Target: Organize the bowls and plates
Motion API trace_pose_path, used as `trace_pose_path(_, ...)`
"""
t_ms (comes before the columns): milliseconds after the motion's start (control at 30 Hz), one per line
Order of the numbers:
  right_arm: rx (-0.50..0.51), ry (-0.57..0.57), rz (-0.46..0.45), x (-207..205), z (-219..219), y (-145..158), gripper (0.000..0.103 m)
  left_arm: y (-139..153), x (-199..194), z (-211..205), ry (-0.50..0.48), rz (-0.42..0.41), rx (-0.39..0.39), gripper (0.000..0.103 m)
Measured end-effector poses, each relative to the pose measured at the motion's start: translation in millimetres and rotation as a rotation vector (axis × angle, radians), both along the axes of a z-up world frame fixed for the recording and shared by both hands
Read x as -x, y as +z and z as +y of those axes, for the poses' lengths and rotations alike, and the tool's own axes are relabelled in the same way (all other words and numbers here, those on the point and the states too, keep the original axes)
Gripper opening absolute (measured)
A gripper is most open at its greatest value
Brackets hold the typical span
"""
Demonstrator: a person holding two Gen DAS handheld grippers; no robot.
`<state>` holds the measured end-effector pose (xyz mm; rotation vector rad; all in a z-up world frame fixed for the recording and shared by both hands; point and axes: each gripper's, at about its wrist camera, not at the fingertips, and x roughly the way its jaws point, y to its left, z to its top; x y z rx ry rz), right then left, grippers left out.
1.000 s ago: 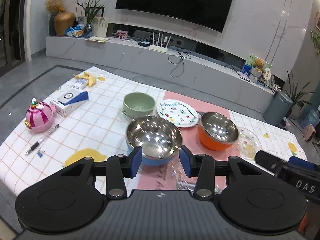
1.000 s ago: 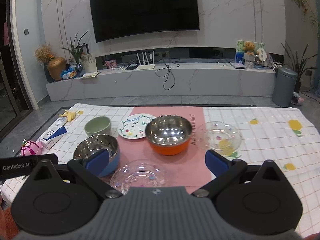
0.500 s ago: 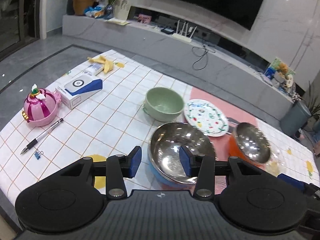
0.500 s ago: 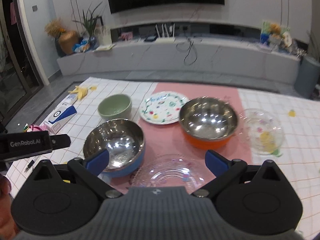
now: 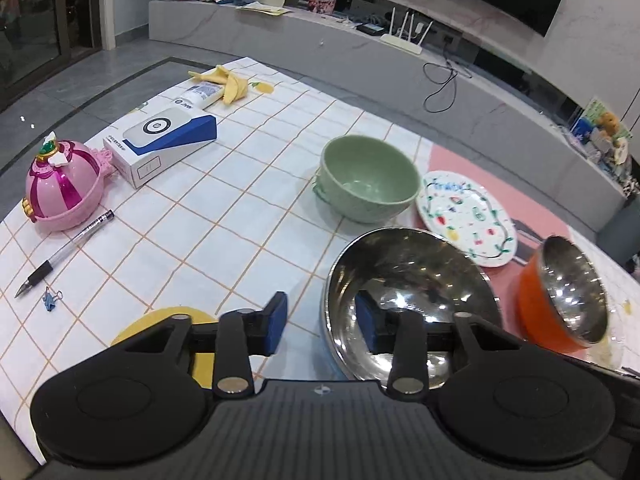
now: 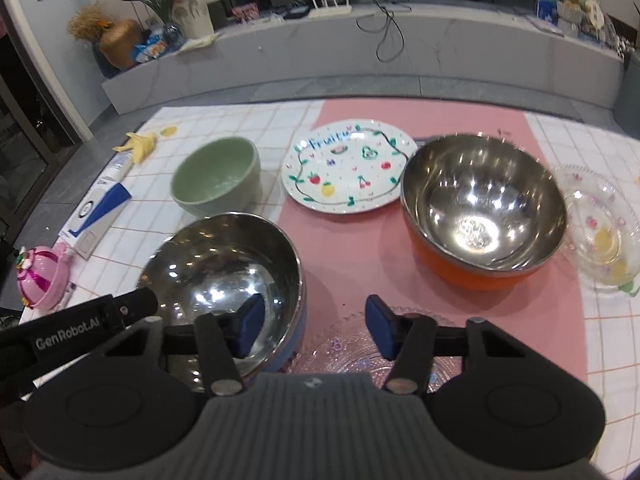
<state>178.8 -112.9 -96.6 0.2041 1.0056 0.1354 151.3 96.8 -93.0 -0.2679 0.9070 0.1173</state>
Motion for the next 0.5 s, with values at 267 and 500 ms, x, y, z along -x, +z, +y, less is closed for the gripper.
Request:
trace_pose_path(267, -0.071, -0.004, 0.041, -9.3, -0.4, -10.9, 0.019, -6.7, -1.6, -5.6, -0.019, 0.011, -0.015, 0.014)
trace_pose_path(500, -0.067, 0.004, 0.027, -7.9, 4.8, -7.0, 0.010, -4.4, 0.2, -7.7, -0.024, 0.007, -0.015, 0.008)
